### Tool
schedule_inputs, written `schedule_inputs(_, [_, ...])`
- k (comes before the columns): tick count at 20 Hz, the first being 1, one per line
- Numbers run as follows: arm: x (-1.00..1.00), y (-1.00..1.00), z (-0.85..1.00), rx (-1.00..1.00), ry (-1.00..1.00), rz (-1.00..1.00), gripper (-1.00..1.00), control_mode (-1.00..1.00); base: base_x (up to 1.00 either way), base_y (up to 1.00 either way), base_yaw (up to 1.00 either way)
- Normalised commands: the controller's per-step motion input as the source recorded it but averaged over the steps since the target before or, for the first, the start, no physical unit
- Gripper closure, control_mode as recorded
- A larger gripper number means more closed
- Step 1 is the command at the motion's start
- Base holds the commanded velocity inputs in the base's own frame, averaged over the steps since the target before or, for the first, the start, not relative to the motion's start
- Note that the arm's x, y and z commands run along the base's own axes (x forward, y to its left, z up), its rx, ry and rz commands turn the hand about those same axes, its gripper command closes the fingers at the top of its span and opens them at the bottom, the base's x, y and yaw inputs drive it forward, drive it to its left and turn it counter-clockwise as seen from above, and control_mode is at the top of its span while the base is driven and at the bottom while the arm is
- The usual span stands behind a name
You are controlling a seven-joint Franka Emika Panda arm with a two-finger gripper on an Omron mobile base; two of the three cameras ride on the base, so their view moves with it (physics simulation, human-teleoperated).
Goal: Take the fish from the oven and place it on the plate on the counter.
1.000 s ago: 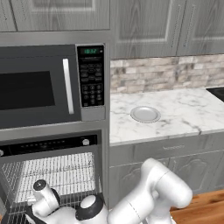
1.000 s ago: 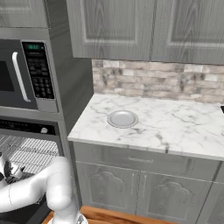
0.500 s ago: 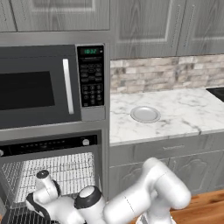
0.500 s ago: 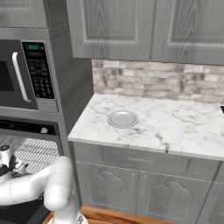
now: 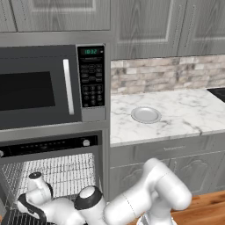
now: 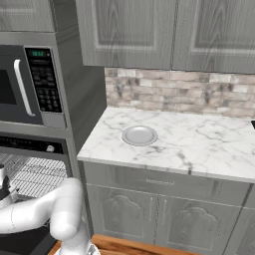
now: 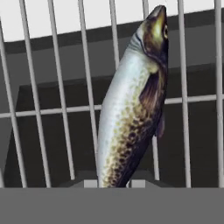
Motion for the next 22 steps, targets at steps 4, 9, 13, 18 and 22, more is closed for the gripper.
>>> schedule_inputs(4, [-1.0,0.59,-0.13,-0.12,-0.12,0.0,1.0,-1.0,0.0,0.0,0.0])
schedule_inputs(9, [-1.0,0.23,0.41,-0.05,-0.22,0.0,1.0,-1.0,0.0,0.0,0.0])
schedule_inputs(13, [-0.72,-0.11,1.0,0.0,-0.22,0.0,1.0,-1.0,0.0,0.0,0.0])
schedule_inputs(18, [-0.37,-0.38,1.0,0.0,-0.19,0.0,1.0,-1.0,0.0,0.0,0.0])
schedule_inputs(22, [-0.38,-0.55,1.0,0.0,-0.3,0.0,1.0,-1.0,0.0,0.0,0.0])
